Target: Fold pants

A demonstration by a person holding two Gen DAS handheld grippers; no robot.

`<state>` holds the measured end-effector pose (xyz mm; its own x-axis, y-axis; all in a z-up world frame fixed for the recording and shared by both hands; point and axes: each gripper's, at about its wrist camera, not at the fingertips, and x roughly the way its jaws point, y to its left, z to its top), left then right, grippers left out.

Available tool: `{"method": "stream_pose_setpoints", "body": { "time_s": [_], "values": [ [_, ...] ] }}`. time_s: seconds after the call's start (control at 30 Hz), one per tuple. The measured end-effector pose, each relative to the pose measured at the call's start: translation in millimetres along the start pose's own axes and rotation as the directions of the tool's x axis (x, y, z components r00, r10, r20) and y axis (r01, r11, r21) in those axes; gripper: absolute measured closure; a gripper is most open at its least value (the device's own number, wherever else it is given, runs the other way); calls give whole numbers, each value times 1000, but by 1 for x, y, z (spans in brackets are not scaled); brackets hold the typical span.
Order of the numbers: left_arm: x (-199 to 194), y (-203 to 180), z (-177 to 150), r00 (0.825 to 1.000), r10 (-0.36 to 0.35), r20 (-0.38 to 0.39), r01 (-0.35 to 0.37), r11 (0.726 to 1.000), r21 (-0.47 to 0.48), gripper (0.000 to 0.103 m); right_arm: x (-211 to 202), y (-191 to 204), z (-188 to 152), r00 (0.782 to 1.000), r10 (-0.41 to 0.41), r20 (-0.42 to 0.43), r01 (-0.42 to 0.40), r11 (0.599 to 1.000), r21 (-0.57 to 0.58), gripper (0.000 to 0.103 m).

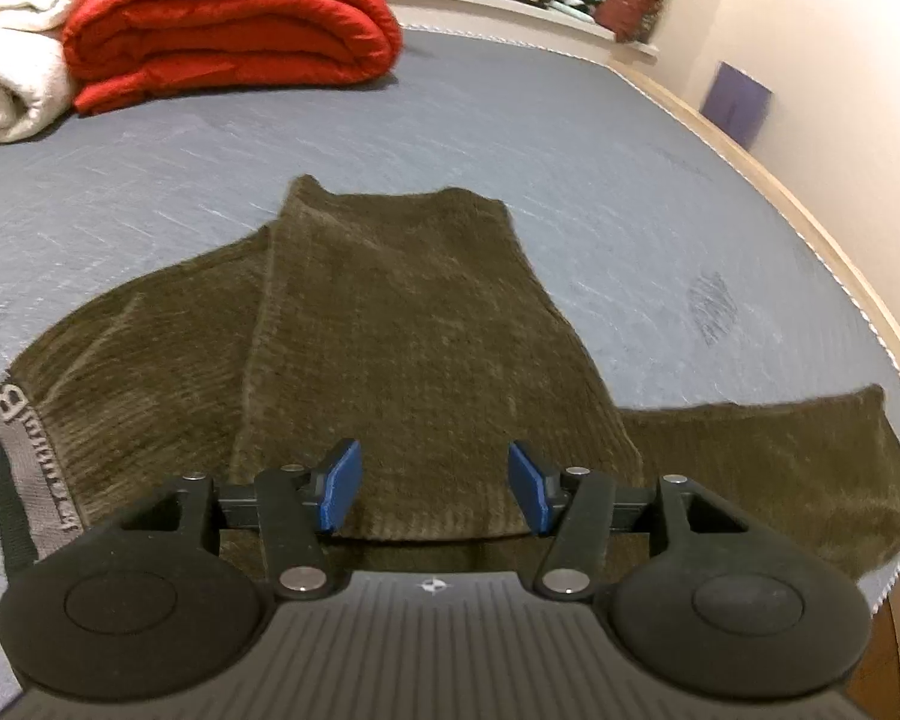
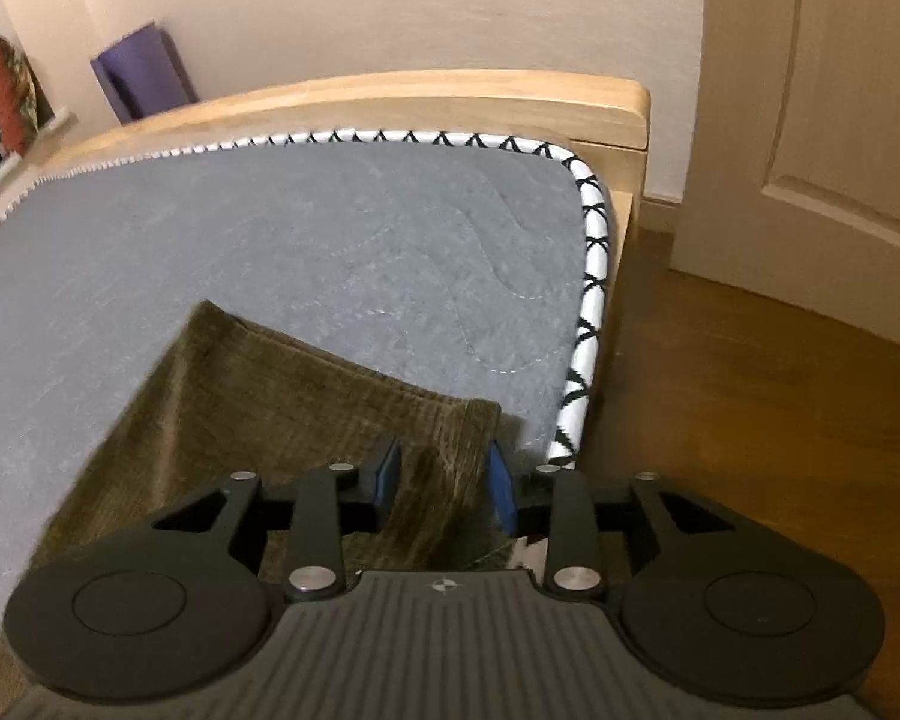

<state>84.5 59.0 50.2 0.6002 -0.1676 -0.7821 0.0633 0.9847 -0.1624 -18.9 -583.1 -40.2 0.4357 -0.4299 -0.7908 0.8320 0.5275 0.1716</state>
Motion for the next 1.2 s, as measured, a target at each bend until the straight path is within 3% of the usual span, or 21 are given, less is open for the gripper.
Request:
{"method": "stream_pose_setpoints", "body": {
  "time_s": [0.07, 0.13, 0.2, 0.33, 0.43, 0.47, 0.5, 0.57, 0.63, 0.7, 0.77, 0.83, 0.93, 1.03, 1.2],
  "values": [
    [1, -8, -4, 999, -42, -15, 43, 998, 42, 43, 9, -5, 1, 999, 7, -34, -7, 1000, 22, 70],
    [0, -18, -9, 997, -67, -25, 69, 993, 94, 43, 11, -10, -2, 999, 11, -49, -9, 999, 36, 90],
    [-2, -26, -13, 997, -73, -24, 75, 989, 126, 43, 11, -12, -1, 999, 28, -34, -27, 999, 39, 92],
    [-5, -28, -14, 997, -71, -16, 73, 988, 135, 43, -5, -12, 16, 992, 74, 105, -78, 996, 40, 93],
    [-4, -22, -14, 998, -62, -19, 64, 990, 127, 43, 10, -16, 12, 1000, 11, 29, -13, 997, 74, 92],
    [-4, -20, -14, 998, -57, -21, 60, 990, 126, 43, 20, -17, 7, 1000, -18, -22, 20, 996, 88, 87],
    [-5, -17, -13, 998, -54, -22, 56, 991, 122, 43, 25, -18, 5, 998, -37, -41, 40, 995, 88, 72],
    [-8, -11, -13, 999, -50, -21, 52, 992, 112, 43, 17, -15, 7, 994, -112, 4, 111, 991, 80, 54],
    [-10, -9, -12, 999, -52, -17, 53, 993, 107, 42, -1, -10, 10, 982, -161, 100, 152, 984, 94, 53],
    [-12, -8, -12, 998, -53, -16, 55, 993, 107, 41, -18, -2, 12, 975, -112, 191, 94, 990, 100, 53],
    [-13, -8, -13, 998, -56, -16, 58, 993, 107, 41, -27, 12, 12, 971, 7, 238, -22, 998, 62, 53],
    [-13, -8, -13, 998, -57, -16, 58, 992, 107, 41, -27, 39, 9, 959, 177, 221, -176, 984, -23, 54],
    [-12, -6, -13, 999, -51, -15, 52, 993, 104, 41, -17, 79, -1, 938, 312, 149, -300, 949, -94, 53],
    [-13, 2, -11, 999, -39, -11, 40, 995, 88, 41, 1, 121, -15, 934, 355, 50, -347, 930, -124, 40],
    [-16, 21, -10, 1000, 7, 9, -7, 997, 80, 41, 24, 170, -35, 946, 322, -20, -321, 934, -156, 36]
  ]
}}
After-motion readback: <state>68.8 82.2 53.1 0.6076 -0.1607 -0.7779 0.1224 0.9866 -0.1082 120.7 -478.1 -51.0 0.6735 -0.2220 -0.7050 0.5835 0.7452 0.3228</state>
